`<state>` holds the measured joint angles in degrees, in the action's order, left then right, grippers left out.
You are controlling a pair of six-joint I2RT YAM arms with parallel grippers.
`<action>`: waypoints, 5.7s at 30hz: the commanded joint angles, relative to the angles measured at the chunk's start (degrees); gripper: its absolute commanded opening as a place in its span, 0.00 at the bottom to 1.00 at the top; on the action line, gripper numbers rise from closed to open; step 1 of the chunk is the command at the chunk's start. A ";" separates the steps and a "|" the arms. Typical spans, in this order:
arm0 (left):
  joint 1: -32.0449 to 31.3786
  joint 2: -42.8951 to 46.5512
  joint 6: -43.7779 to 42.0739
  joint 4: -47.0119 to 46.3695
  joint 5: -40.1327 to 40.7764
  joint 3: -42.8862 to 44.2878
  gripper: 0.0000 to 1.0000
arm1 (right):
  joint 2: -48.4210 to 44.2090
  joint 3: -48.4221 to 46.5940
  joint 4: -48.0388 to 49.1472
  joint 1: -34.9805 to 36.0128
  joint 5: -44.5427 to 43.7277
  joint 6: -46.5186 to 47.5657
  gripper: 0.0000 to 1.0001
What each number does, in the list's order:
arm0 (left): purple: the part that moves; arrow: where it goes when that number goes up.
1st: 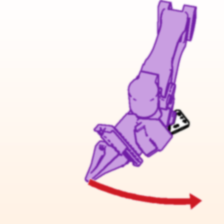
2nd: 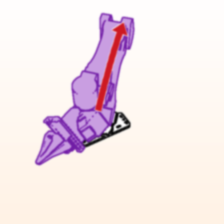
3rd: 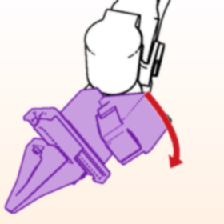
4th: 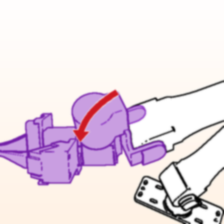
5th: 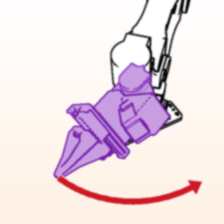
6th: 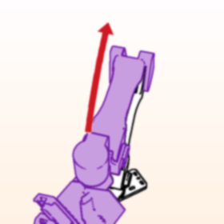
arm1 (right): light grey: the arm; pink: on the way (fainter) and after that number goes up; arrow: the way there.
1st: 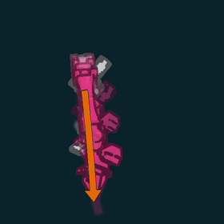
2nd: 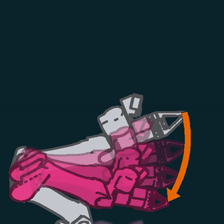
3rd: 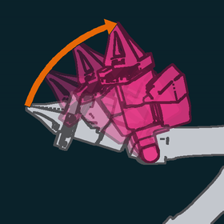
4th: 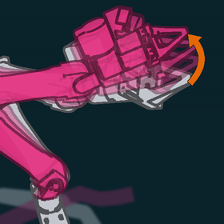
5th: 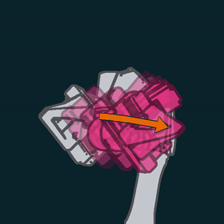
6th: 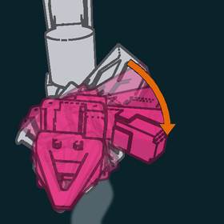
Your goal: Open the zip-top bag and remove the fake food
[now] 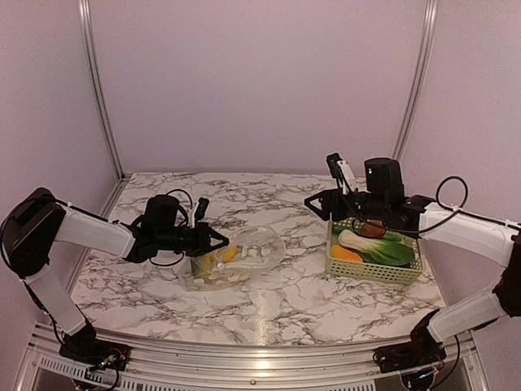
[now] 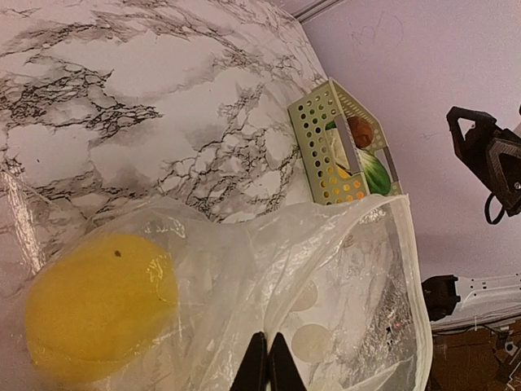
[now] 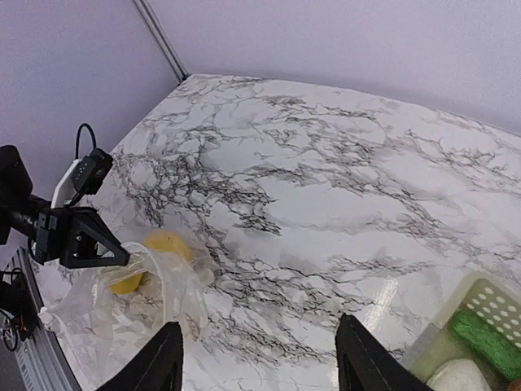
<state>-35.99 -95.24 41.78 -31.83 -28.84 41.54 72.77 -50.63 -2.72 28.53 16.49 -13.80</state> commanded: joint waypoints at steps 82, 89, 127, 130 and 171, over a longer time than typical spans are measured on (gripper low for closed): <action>-0.22 10.00 -2.54 22.74 18.56 -3.63 0.00 | 41.90 -2.57 29.67 22.13 3.48 -1.33 0.62; -0.22 10.99 -5.70 27.52 20.01 -5.12 0.33 | 42.63 -1.50 30.51 22.90 3.98 -0.86 0.61; -13.05 -2.90 -16.77 33.98 27.64 7.66 0.00 | 42.08 -6.55 27.28 24.50 4.55 5.89 0.62; -11.31 -1.32 -15.65 34.09 28.22 5.65 0.00 | 38.83 -3.81 28.06 24.36 3.80 5.25 0.58; -1.89 1.68 -10.58 29.37 24.92 1.61 0.00 | -1.22 11.18 2.99 -12.68 3.78 4.08 0.55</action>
<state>-38.13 -93.03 31.14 -1.87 -3.90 42.15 71.40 -38.41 4.10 20.27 20.67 -8.60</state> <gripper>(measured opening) 0.006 0.621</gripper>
